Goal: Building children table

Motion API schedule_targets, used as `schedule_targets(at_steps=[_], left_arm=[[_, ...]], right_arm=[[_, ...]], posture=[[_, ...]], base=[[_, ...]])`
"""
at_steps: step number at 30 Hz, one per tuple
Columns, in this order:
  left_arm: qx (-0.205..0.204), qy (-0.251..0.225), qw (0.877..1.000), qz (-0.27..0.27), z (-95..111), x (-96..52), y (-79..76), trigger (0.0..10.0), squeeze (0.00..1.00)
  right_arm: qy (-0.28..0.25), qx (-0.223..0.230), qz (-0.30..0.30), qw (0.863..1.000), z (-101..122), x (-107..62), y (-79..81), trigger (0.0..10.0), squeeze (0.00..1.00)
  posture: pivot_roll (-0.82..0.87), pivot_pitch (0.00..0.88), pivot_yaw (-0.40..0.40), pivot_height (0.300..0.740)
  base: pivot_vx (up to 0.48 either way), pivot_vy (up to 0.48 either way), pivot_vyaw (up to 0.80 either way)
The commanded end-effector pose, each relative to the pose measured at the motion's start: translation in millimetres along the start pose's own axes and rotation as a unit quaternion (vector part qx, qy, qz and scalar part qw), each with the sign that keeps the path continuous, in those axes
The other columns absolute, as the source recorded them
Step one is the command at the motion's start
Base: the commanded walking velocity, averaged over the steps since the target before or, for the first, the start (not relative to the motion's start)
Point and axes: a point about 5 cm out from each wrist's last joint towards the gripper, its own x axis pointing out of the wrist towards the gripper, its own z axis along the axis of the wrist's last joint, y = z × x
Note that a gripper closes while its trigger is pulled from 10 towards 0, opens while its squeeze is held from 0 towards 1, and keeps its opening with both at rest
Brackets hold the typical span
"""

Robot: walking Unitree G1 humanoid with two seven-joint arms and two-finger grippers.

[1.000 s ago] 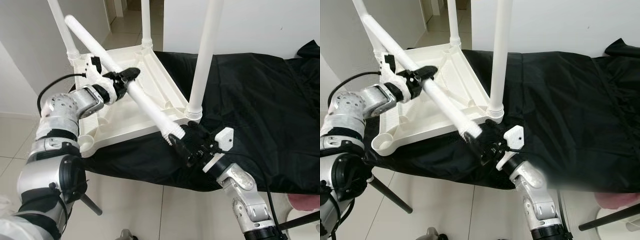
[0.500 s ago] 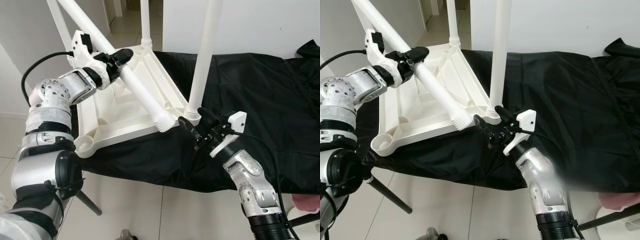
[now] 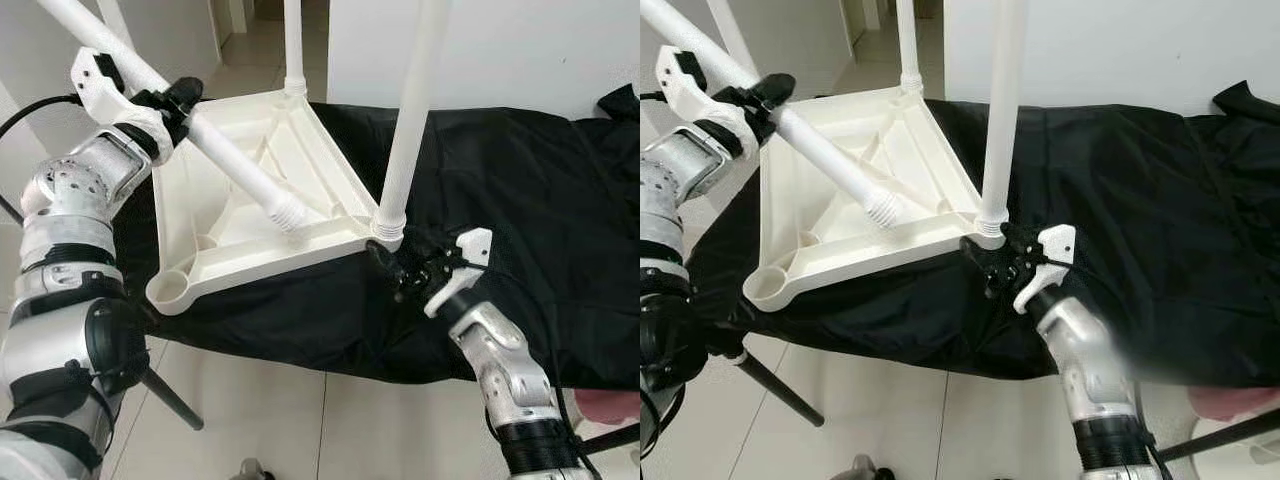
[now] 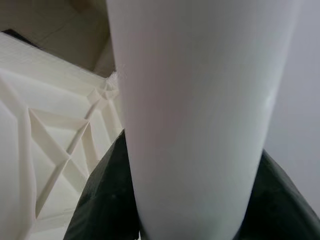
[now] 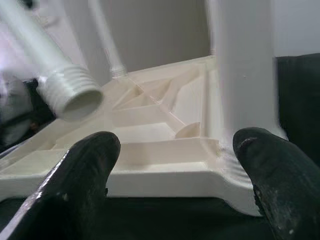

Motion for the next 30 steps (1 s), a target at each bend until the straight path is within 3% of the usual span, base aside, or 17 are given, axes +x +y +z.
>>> schedule_targets(at_steps=[1, 2, 11, 12, 15, 27, 30], left_arm=[[-0.003, -0.023, 1.000, -0.006, 6, -2.9, -3.1, 10.0, 0.00], [-0.002, -0.044, 0.999, -0.006, 9, -4.9, -4.1, 10.0, 0.00], [0.017, -0.085, 0.996, 0.007, 15, -8.2, -7.2, 10.0, 0.00], [0.015, -0.115, 0.993, 0.012, 20, -9.3, -11.5, 10.0, 0.00], [0.021, -0.129, 0.991, 0.014, 21, -9.9, -16.5, 10.0, 0.00], [0.022, -0.142, 0.990, 0.013, 23, -9.3, -24.2, 10.0, 0.00], [0.043, -0.136, 0.990, 0.017, 16, -7.3, -26.8, 10.0, 0.00]], right_arm=[[0.009, 0.003, -0.014, 1.000, -5, 4.7, -3.5, 10.0, 0.00], [0.010, 0.010, -0.019, 1.000, -8, 11.0, -4.2, 10.0, 0.00], [0.011, 0.026, -0.014, 1.000, -12, 20.2, 1.2, 10.0, 0.00], [0.015, 0.035, -0.001, 0.999, -15, 25.4, 5.6, 10.0, 0.00], [0.016, 0.039, 0.010, 0.999, -18, 30.6, 8.4, 10.0, 0.00], [0.012, 0.053, 0.003, 0.999, -23, 42.4, 9.4, 10.0, 0.00], [0.009, 0.063, -0.015, 0.998, -25, 50.6, 8.4, 10.0, 0.00]], posture=[[0.00, 0.046, 0.041, 0.740], [0.00, 0.048, 0.036, 0.740], [0.02, 0.051, 0.018, 0.740], [0.04, 0.048, -0.003, 0.740], [0.05, 0.044, -0.011, 0.740], [0.08, 0.044, -0.012, 0.740], [0.08, 0.044, -0.013, 0.740]], base=[[0.000, 0.000, 0.00], [0.000, 0.000, 0.00], [0.000, 0.000, 0.00], [0.000, 0.000, 0.00], [0.000, 0.000, 0.00], [0.000, 0.000, 0.00], [0.000, 0.000, 0.00]])
